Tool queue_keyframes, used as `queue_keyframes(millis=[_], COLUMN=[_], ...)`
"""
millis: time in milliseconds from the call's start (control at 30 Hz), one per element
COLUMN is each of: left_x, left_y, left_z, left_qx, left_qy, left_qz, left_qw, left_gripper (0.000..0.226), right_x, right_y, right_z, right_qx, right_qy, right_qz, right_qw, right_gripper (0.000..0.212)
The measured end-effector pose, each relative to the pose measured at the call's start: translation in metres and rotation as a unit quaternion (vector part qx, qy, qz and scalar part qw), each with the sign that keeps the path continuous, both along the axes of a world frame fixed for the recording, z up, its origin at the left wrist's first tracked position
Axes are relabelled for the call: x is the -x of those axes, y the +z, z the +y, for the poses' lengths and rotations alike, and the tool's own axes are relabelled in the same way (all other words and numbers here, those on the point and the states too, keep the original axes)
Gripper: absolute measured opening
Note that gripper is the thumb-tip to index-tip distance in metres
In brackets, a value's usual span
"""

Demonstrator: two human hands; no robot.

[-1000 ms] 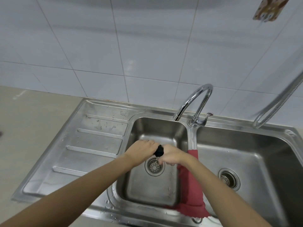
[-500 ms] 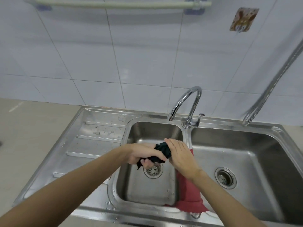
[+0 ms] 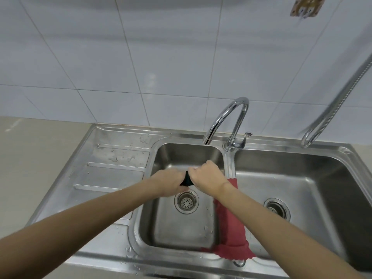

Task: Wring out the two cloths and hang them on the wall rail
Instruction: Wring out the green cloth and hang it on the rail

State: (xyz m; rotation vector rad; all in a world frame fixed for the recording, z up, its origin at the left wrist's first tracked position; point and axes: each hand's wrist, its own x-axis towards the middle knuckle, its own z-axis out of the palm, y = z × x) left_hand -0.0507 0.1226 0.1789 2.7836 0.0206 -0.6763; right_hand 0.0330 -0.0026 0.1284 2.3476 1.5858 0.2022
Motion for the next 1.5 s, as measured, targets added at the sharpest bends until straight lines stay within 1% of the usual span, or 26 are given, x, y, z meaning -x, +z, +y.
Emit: queue_keyframes(millis=[33, 133, 233, 300, 367, 433, 467, 567, 667, 767, 800, 833, 867, 900, 967, 1033, 1067, 1100, 1133, 1167, 1200, 1233, 1300, 1367, 1433, 1500], left_x=[-0.003, -0.011, -0.018, -0.021, -0.025, -0.027, -0.027, -0.025, -0.025, -0.024, -0.023, -0.022, -0.020, -0.018, -0.014, -0.013, -0.013, -0.012, -0.011, -0.010, -0.009, -0.008, -0.004, 0.003, 0.010, 0.017], left_y=[-0.003, -0.019, -0.045, -0.063, -0.077, -0.084, -0.087, -0.092, -0.105, -0.106, -0.107, -0.109, -0.110, -0.111, -0.107, -0.105, -0.102, -0.097, -0.093, -0.089, -0.086, -0.083, -0.073, -0.061, -0.052, -0.045], left_z=[0.002, 0.009, 0.013, 0.014, 0.014, 0.012, 0.011, 0.011, 0.011, 0.007, 0.006, 0.005, 0.002, -0.001, -0.009, -0.014, -0.015, -0.014, -0.011, -0.007, -0.003, 0.001, 0.006, 0.007, 0.007, 0.006], left_qx=[-0.030, -0.107, -0.167, -0.173, -0.174, -0.170, -0.169, -0.184, -0.183, -0.162, -0.160, -0.161, -0.160, -0.160, -0.146, -0.118, -0.093, -0.063, -0.029, 0.012, 0.058, 0.107, 0.203, 0.293, 0.358, 0.388], left_qy=[-0.006, -0.047, -0.113, -0.136, -0.148, -0.157, -0.155, -0.166, -0.161, -0.148, -0.143, -0.133, -0.118, -0.098, -0.039, -0.001, 0.020, 0.046, 0.073, 0.098, 0.118, 0.133, 0.148, 0.156, 0.168, 0.171], left_qz=[-0.023, -0.072, -0.100, -0.115, -0.128, -0.143, -0.155, -0.186, -0.214, -0.218, -0.220, -0.228, -0.226, -0.225, -0.204, -0.171, -0.156, -0.134, -0.115, -0.095, -0.077, -0.057, -0.021, 0.014, 0.047, 0.043], left_qw=[0.999, 0.990, 0.974, 0.969, 0.965, 0.962, 0.961, 0.951, 0.946, 0.951, 0.952, 0.951, 0.954, 0.956, 0.967, 0.978, 0.983, 0.988, 0.990, 0.991, 0.988, 0.984, 0.968, 0.943, 0.917, 0.905], left_gripper=[0.031, 0.036, 0.043, 0.042, 0.039, 0.039, 0.038, 0.029, 0.032, 0.031, 0.033, 0.035, 0.036, 0.035, 0.022, 0.020, 0.023, 0.026, 0.028, 0.031, 0.035, 0.039, 0.046, 0.051, 0.049, 0.041], right_x=[0.001, 0.001, -0.011, -0.023, -0.033, -0.038, -0.041, -0.045, -0.047, -0.044, -0.042, -0.039, -0.035, -0.031, -0.022, -0.017, -0.015, -0.013, -0.012, -0.011, -0.010, -0.008, -0.004, 0.001, 0.005, 0.008], right_y=[-0.001, -0.010, -0.016, -0.017, -0.023, -0.025, -0.025, -0.020, -0.022, -0.026, -0.028, -0.028, -0.029, -0.029, -0.030, -0.030, -0.031, -0.029, -0.028, -0.026, -0.023, -0.019, -0.013, -0.008, -0.002, 0.006], right_z=[0.005, 0.016, 0.019, 0.019, 0.017, 0.014, 0.011, 0.005, -0.001, -0.011, -0.015, -0.019, -0.022, -0.024, -0.026, -0.027, -0.029, -0.032, -0.035, -0.039, -0.042, -0.045, -0.049, -0.052, -0.054, -0.054], right_qx=[0.018, 0.043, 0.094, 0.156, 0.176, 0.174, 0.177, 0.186, 0.182, 0.142, 0.123, 0.105, 0.087, 0.070, 0.028, -0.009, -0.017, -0.024, -0.035, -0.056, -0.088, -0.130, -0.198, -0.254, -0.312, -0.345], right_qy=[-0.013, -0.076, -0.108, -0.141, -0.194, -0.232, -0.246, -0.275, -0.301, -0.315, -0.316, -0.316, -0.317, -0.323, -0.323, -0.305, -0.300, -0.294, -0.291, -0.292, -0.298, -0.298, -0.292, -0.285, -0.276, -0.276], right_qz=[0.022, 0.100, 0.220, 0.341, 0.478, 0.569, 0.591, 0.637, 0.689, 0.751, 0.764, 0.773, 0.771, 0.758, 0.704, 0.644, 0.634, 0.642, 0.659, 0.671, 0.674, 0.676, 0.683, 0.679, 0.662, 0.634], right_qw=[1.000, 0.991, 0.965, 0.916, 0.838, 0.770, 0.748, 0.696, 0.634, 0.563, 0.548, 0.540, 0.545, 0.563, 0.632, 0.702, 0.713, 0.707, 0.692, 0.679, 0.670, 0.661, 0.640, 0.627, 0.623, 0.634], right_gripper=[0.007, 0.016, 0.014, 0.008, 0.006, 0.022, 0.026, 0.028, 0.031, 0.033, 0.033, 0.032, 0.032, 0.031, 0.029, 0.028, 0.024, 0.015, 0.022, 0.040, 0.049, 0.046, 0.026, 0.018, 0.014, 0.009])
